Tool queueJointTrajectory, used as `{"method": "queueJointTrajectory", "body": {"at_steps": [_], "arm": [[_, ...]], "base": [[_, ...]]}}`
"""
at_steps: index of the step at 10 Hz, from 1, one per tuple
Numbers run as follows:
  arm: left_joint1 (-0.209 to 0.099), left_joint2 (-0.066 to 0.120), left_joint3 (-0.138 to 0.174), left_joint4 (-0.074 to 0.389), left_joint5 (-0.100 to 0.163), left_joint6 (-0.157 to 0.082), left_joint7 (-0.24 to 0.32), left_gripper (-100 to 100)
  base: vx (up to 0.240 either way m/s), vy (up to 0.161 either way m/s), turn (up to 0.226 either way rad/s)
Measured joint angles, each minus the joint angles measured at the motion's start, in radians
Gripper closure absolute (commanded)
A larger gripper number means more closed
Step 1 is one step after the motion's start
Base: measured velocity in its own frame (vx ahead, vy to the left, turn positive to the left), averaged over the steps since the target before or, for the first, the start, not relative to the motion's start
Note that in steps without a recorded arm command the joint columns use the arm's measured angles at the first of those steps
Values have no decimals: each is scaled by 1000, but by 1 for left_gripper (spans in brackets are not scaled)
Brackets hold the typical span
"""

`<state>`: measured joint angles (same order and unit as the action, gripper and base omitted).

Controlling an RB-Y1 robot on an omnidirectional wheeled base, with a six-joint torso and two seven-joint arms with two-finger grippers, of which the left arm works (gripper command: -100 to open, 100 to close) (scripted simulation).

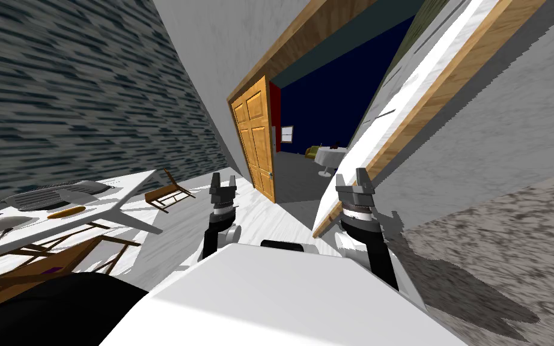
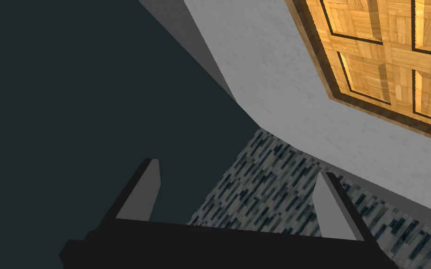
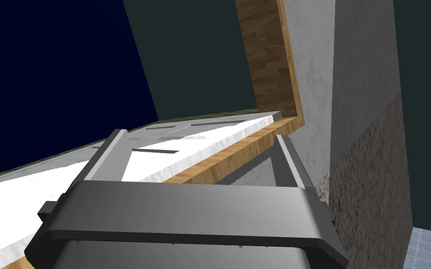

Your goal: Push the door open

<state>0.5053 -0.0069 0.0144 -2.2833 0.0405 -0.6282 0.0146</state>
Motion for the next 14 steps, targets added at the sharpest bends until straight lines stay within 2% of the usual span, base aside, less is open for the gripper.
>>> {"method": "queueJointTrajectory", "body": {"at_steps": [2, 3, 6, 8, 11, 14], "arm": [[-3, 8, -10, 32, -3, -6, 1, -100], [-16, 13, -13, 56, -4, -5, 1, -100], [-22, 25, -27, 102, -7, -8, 4, -100], [-38, 34, -32, 144, -8, -9, 6, -100], [-48, 44, -52, 217, -13, -26, 7, -100], [-70, 60, -62, 282, -14, -19, 14, -100]], "base": [[128, 23, -58], [139, 45, -52], [101, 50, -53], [87, 66, -65], [81, 73, -71], [102, 78, -75]]}}
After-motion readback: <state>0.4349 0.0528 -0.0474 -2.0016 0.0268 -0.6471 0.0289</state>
